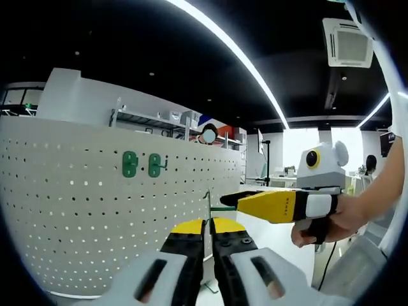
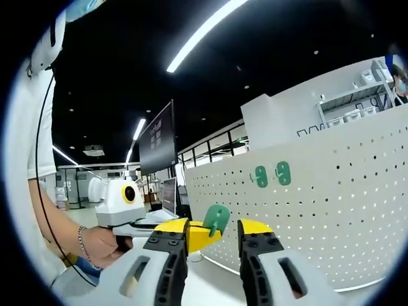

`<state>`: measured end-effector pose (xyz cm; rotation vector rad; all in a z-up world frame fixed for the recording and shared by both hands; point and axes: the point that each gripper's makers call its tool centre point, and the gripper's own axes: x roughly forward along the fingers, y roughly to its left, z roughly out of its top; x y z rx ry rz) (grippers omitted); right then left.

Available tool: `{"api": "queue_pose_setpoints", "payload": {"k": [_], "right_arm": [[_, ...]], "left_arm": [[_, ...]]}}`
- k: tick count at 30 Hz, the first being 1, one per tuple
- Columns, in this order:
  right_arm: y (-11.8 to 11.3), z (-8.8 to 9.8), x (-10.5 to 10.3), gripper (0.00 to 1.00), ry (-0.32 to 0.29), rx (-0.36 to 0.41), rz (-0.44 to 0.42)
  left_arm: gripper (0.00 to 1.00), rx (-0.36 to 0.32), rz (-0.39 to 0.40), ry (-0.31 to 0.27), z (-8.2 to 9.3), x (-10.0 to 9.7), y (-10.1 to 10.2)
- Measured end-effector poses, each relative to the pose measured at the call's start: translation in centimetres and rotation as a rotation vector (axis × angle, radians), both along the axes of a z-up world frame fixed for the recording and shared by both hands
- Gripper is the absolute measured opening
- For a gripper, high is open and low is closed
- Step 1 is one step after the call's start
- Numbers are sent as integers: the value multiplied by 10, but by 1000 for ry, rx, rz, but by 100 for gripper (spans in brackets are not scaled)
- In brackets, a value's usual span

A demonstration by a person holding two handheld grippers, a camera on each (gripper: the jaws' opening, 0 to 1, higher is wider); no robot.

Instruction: Insert the hook assembly into the mounting plate slot until the hook locks in place.

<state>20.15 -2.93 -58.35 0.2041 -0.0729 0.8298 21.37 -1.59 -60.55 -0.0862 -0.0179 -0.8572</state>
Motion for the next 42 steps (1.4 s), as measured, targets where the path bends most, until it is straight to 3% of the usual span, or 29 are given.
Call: {"api": "queue_pose_setpoints", "payload": {"k": [18, 42], "right_arm": [[6, -4, 4, 9, 50, 31, 1], [6, -4, 7, 1, 65, 36, -41]], "left_arm": [[3, -6, -2, -3, 2, -1, -3], [3, -5, 5, -3, 2, -2, -5]]}}
